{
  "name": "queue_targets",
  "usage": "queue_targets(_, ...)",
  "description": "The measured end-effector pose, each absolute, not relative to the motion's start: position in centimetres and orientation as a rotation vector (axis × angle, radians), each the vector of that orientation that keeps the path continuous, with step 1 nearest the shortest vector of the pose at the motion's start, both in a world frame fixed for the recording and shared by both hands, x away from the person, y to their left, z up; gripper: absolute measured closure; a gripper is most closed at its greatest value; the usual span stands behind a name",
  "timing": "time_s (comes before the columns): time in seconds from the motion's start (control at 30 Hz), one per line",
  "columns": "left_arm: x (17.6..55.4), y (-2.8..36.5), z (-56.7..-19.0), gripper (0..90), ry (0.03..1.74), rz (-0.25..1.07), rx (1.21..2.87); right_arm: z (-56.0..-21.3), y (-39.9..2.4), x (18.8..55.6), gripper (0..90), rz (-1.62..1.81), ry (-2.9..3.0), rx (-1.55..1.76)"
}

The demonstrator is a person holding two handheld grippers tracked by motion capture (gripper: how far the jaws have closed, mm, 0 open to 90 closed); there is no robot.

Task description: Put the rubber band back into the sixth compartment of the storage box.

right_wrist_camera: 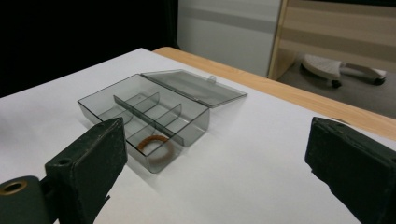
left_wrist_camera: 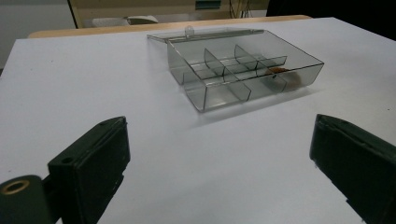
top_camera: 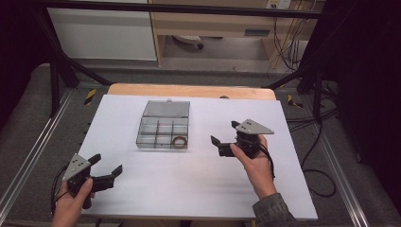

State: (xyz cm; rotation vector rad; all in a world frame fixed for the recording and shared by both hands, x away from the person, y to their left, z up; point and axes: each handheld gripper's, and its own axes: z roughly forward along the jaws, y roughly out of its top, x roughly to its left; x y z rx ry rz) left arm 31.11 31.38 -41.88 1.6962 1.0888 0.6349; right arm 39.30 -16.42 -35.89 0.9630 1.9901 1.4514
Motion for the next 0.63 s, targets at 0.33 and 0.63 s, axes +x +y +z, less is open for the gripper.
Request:
queue_targets(0.33,31.0,31.0,-41.9,5.2,1.075,0.636,1.7,-38.5,-22.2,37.3,5.5,1.458,1.857,1.09)
queue_targets(0.63,31.0,31.1,-41.8,5.2,1.079,0.64,1.698,-41.4,-25.7,35.3,3.6,1.419,1.789,1.211)
